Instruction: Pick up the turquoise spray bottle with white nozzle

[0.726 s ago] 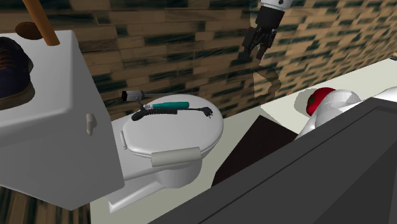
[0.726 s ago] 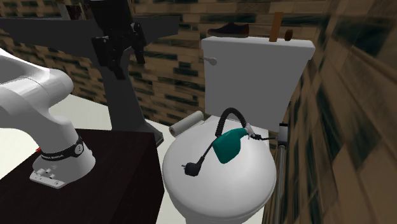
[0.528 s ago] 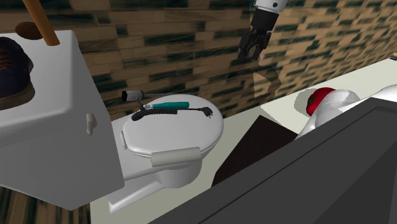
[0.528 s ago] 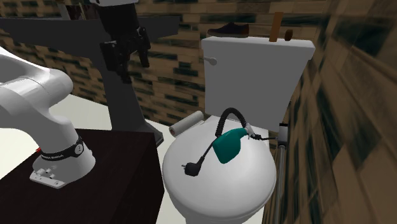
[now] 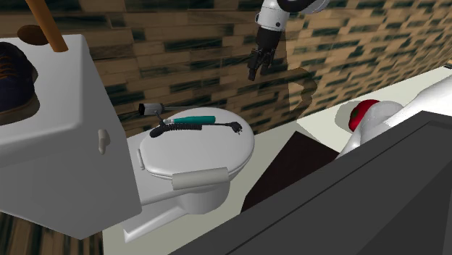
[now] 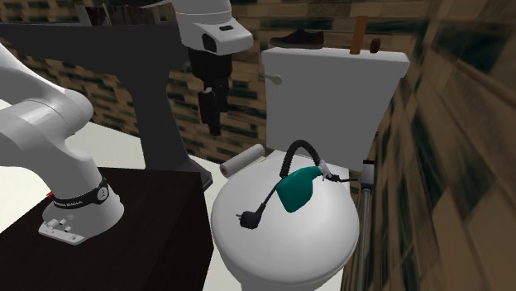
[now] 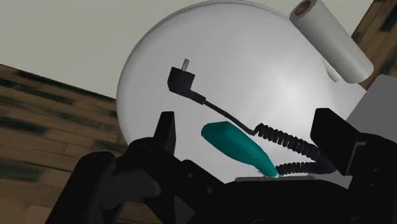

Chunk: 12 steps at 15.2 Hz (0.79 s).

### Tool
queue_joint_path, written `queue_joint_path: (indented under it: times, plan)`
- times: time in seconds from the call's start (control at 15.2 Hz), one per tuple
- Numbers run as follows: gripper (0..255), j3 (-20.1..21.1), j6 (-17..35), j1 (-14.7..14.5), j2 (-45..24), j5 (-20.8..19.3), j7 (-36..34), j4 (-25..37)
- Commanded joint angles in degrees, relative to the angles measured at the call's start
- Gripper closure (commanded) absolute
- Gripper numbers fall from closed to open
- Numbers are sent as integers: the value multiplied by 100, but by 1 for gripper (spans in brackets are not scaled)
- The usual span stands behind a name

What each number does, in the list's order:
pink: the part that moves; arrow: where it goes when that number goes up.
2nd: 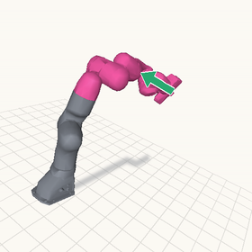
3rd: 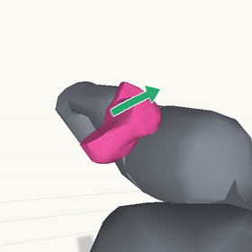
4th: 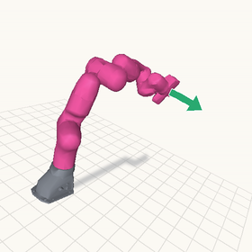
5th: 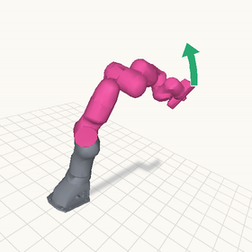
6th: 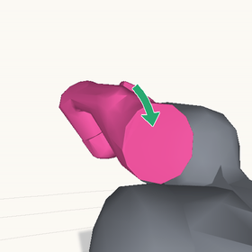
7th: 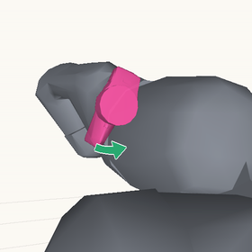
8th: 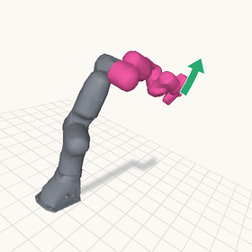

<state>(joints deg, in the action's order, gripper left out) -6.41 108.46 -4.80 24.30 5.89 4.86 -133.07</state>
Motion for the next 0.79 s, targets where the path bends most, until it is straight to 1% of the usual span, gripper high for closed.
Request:
queue_joint_path:
  times: [0.0, 0.33, 0.73]
  plan:
    - [0, -29, 215, -104, -498, 22, 314, 236]
    - [0, -29, 625, -304, -1640, 102, 1038, 844]
    - [0, 94, 919, -465, -2973, 171, 1805, 1755]
